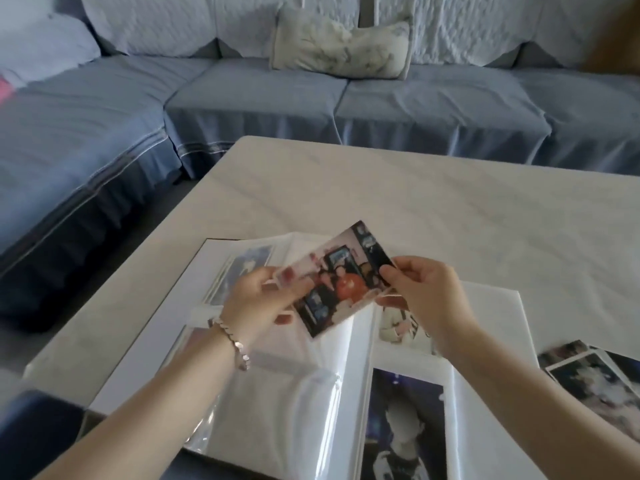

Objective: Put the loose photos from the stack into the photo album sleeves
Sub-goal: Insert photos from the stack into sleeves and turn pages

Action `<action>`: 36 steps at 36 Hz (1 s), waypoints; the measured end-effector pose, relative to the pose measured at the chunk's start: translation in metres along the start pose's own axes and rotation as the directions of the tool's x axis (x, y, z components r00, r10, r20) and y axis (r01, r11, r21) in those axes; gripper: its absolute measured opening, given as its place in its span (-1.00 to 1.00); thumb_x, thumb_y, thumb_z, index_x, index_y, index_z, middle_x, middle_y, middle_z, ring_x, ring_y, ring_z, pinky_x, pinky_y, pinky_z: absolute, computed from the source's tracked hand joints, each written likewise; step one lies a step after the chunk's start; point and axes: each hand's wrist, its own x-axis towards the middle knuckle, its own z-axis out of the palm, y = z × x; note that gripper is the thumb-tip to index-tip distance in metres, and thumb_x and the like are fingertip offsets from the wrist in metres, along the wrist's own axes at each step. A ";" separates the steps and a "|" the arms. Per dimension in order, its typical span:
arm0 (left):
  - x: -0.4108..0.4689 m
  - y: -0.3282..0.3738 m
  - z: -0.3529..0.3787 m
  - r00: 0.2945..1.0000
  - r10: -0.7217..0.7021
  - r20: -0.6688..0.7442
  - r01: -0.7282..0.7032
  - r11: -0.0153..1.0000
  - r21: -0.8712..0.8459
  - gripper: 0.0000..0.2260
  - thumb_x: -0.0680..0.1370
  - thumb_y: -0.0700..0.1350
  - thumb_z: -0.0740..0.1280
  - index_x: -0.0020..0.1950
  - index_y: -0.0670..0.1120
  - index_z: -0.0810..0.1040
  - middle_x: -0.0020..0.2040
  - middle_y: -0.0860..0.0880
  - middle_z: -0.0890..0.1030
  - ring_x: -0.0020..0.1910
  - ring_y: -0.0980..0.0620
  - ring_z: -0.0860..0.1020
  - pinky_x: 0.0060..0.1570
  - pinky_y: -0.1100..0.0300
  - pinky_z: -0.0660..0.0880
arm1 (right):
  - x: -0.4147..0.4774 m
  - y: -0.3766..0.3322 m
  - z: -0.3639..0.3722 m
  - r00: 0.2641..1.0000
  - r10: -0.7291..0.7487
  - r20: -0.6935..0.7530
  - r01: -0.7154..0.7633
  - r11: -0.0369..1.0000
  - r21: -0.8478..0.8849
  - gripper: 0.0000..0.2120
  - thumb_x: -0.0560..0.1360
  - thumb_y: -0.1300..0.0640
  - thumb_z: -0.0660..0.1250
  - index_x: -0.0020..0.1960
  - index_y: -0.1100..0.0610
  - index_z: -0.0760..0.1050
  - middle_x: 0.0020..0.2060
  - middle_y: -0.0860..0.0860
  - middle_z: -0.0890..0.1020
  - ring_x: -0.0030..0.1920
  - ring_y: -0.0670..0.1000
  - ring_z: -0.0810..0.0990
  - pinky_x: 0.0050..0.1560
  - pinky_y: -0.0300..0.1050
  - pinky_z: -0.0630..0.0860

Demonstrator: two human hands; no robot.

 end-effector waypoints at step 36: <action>0.086 -0.063 -0.067 0.815 0.197 -0.545 -0.241 0.970 -0.009 -0.39 0.51 -0.44 0.25 0.46 0.03 0.25 0.37 -0.06 0.41 0.19 -0.16 0.53 -0.35 0.16 0.61 | -0.010 0.077 0.063 0.815 -0.089 0.573 0.572 0.284 -0.769 -0.31 0.42 -0.34 -0.26 0.51 -0.16 -0.04 0.53 -0.02 -0.14 0.39 -0.10 -0.44 0.37 -0.12 -0.48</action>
